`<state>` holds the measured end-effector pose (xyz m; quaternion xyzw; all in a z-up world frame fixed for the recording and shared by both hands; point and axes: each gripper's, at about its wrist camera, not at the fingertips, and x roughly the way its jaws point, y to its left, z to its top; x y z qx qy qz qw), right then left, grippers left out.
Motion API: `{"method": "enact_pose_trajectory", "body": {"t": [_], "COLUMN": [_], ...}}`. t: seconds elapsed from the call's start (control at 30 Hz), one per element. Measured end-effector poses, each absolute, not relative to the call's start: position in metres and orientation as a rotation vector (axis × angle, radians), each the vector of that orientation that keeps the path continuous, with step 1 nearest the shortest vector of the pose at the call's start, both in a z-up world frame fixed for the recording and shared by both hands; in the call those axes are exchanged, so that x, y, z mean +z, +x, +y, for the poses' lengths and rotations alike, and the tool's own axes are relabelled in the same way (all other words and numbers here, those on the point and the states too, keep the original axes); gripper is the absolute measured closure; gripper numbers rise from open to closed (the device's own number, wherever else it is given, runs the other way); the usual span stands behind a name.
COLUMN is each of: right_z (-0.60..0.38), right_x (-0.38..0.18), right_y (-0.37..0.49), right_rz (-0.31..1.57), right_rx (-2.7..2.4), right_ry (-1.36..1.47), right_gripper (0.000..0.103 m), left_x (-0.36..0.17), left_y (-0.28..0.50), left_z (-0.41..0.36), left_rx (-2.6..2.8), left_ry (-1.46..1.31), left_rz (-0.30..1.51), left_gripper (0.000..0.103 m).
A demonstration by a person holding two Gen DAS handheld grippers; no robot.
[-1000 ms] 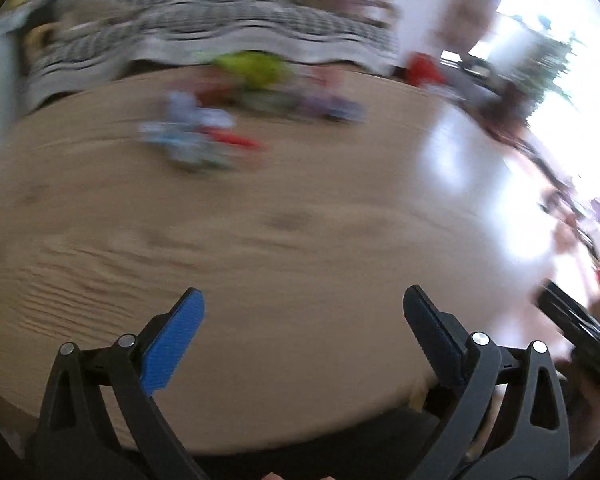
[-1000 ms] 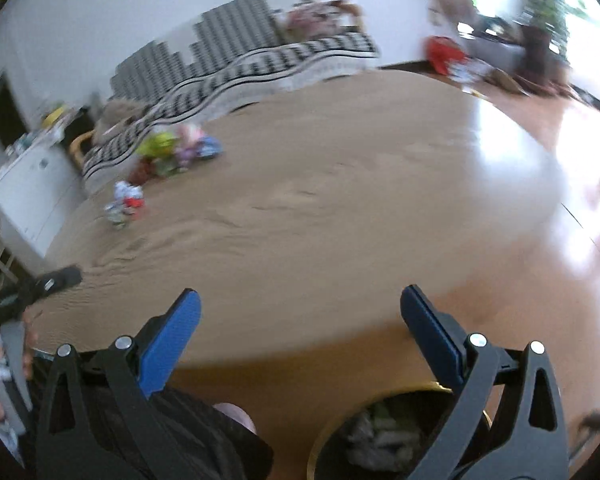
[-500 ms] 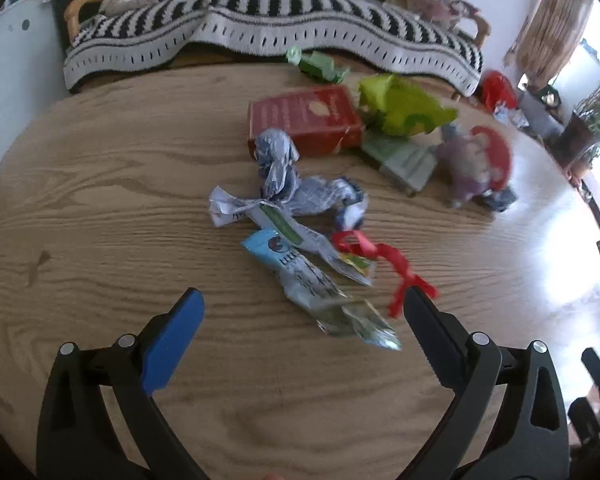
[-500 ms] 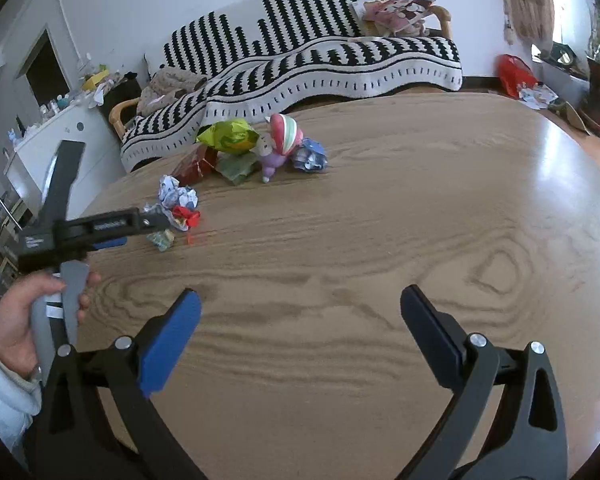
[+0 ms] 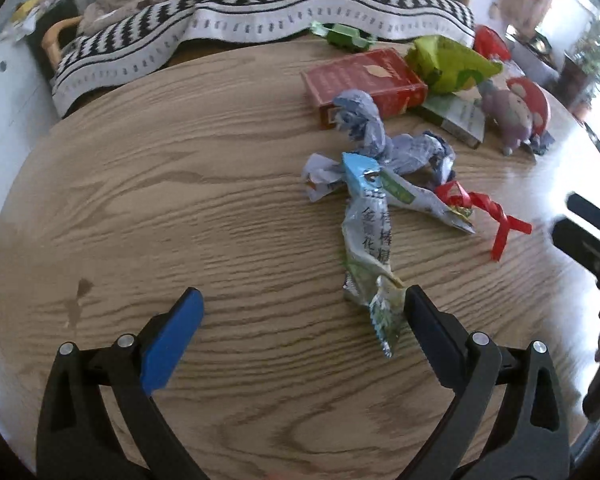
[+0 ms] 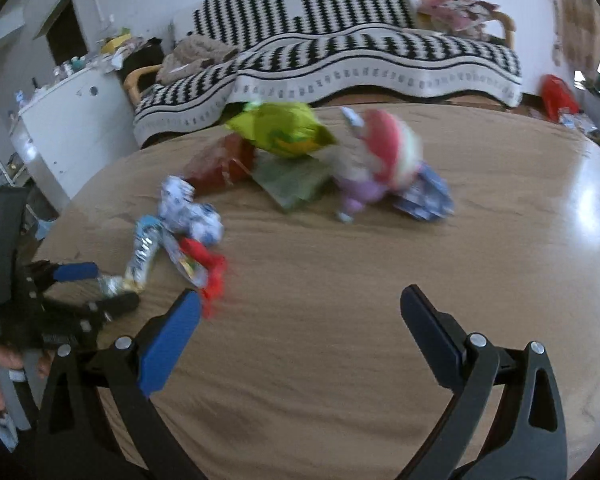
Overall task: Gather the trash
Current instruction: 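Grasp blue snack wrapper with left tool while right tool grasps red ribbon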
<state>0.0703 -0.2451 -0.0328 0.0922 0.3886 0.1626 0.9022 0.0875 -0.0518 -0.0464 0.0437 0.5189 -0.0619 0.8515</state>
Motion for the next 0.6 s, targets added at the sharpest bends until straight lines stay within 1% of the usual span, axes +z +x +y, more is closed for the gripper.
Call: {"method": "enact_pose_trajectory", "body": {"t": [0.23,0.27,0.3,0.33,0.37,0.4,0.43,0.47,0.5,0.53,0.57,0.6], "right_z": [-0.21,-0.207,-0.205,-0.203,-0.199,-0.197,-0.195,-0.193,-0.192,-0.191,-0.191,-0.191], "right_x": [-0.038,-0.039,-0.04,-0.041,-0.041,-0.041,-0.042,-0.043,-0.043,-0.043,-0.043,-0.044], "right_y": [0.098,0.101,0.104,0.105,0.106,0.106,0.107,0.107,0.106,0.106,0.106,0.105], "right_rz": [0.837,0.848,0.858,0.86,0.86,0.86,0.862,0.866,0.863,0.861,0.86,0.859], "right_rx": [0.329,0.328,0.329,0.328,0.319,0.312,0.308,0.299,0.289,0.28,0.282,0.287], "right_ry": [0.074,0.065,0.054,0.043,0.017,0.0,-0.012,-0.025,-0.036,-0.046,-0.051,-0.053], "right_gripper": [0.006,0.008,0.013,0.016,0.021,0.03,0.036,0.047,0.055,0.059,0.068,0.071], "left_x": [-0.047,-0.048,-0.048,-0.048,-0.048,-0.048,-0.049,-0.049,-0.049,-0.049,-0.048,-0.047], "left_y": [0.101,0.103,0.103,0.104,0.104,0.104,0.102,0.101,0.1,0.099,0.098,0.096], "left_z": [-0.06,-0.06,-0.06,-0.06,-0.06,-0.059,-0.06,-0.06,-0.06,-0.06,-0.06,-0.062], "left_rx": [-0.226,-0.234,-0.238,-0.24,-0.241,-0.242,-0.243,-0.246,-0.248,-0.252,-0.256,-0.259], "left_ry": [0.145,0.149,0.15,0.15,0.15,0.147,0.15,0.154,0.153,0.154,0.156,0.157], "left_rz": [1.077,1.074,1.073,1.07,1.067,1.062,1.058,1.048,1.042,1.032,1.018,1.0], "left_gripper": [0.006,0.006,0.006,0.006,0.006,0.006,0.006,0.007,0.007,0.009,0.014,0.022]}}
